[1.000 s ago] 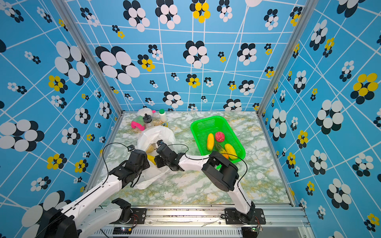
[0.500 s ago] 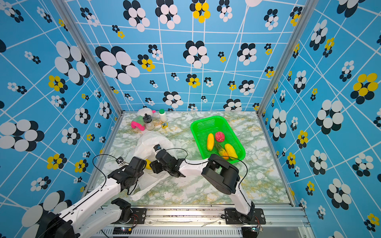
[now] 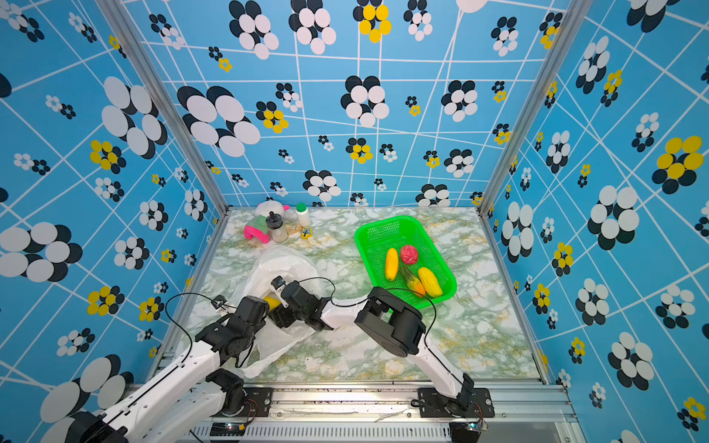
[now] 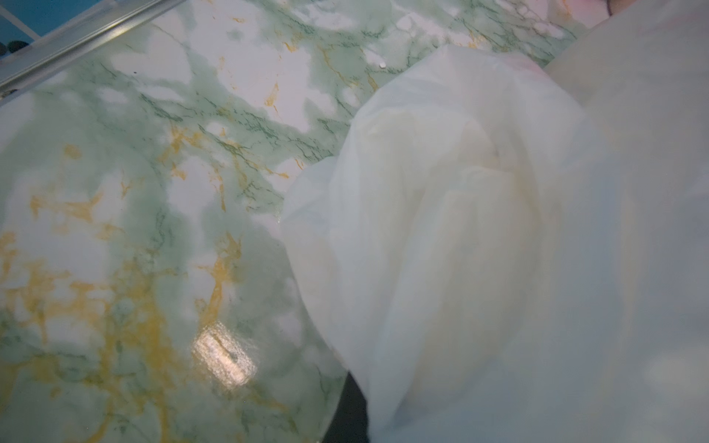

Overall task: Untie the knot of the plastic bag and take out the fruit
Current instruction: Pick up the fruit from the plastic bag.

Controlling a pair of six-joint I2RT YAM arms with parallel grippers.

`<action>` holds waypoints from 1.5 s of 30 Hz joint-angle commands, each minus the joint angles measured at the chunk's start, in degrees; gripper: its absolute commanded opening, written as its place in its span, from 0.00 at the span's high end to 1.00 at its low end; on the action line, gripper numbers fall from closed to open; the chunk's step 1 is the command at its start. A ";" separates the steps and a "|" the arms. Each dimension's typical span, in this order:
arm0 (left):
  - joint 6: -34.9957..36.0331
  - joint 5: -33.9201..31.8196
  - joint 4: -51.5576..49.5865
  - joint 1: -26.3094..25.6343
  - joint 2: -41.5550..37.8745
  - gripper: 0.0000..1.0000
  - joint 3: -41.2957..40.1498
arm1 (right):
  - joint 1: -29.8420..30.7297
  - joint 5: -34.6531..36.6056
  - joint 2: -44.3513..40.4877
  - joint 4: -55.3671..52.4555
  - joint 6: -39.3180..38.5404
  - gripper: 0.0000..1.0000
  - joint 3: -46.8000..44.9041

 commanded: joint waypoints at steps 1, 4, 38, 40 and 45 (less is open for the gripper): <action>1.49 -1.75 0.72 0.59 1.27 1.00 1.62 | 0.45 0.23 2.01 -3.60 -2.49 0.28 2.01; 1.47 -1.21 1.60 0.61 2.23 1.00 1.40 | 0.45 0.18 3.82 -5.00 -2.58 0.32 4.33; 3.50 0.24 4.57 1.32 5.11 1.00 2.99 | 0.71 -2.40 -30.70 5.91 -0.25 0.87 -21.47; 4.06 0.20 4.40 1.23 4.72 1.00 3.59 | 0.64 -1.16 -35.55 7.94 -0.03 0.88 -27.07; 5.38 0.53 3.47 1.17 3.25 1.00 4.12 | -0.76 14.06 -49.85 6.73 -1.13 0.88 -39.03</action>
